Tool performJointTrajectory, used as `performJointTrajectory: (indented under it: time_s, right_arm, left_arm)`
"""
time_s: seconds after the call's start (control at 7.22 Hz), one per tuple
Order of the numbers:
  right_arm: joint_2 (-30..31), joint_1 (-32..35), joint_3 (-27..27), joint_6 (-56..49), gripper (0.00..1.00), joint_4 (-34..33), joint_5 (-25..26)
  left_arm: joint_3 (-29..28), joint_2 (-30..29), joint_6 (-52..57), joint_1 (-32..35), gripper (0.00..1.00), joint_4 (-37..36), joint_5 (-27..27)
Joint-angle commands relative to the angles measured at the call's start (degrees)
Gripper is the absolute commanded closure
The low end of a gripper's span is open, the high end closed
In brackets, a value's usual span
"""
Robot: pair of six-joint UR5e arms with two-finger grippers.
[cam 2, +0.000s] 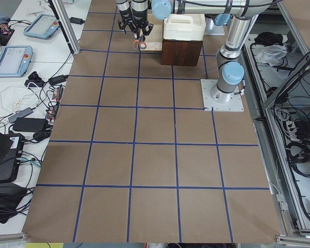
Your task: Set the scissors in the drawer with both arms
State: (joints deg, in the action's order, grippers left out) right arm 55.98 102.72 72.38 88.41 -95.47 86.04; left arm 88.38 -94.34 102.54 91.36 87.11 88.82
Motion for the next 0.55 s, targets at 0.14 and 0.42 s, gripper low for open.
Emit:
performJointTrajectory:
  time_s: [0.14,0.42]
  right_arm:
    - [-1.4,-0.5,-1.8,-0.6,0.0,-0.2,0.0]
    - [-1.9,-0.8,-2.9,-0.8,0.0,-0.2,0.1]
  left_arm:
    - [0.0,0.0,-0.1,0.0,1.0,0.0,0.0]
    - [0.5,0.3,-0.1,0.0,1.0,0.0,0.0]
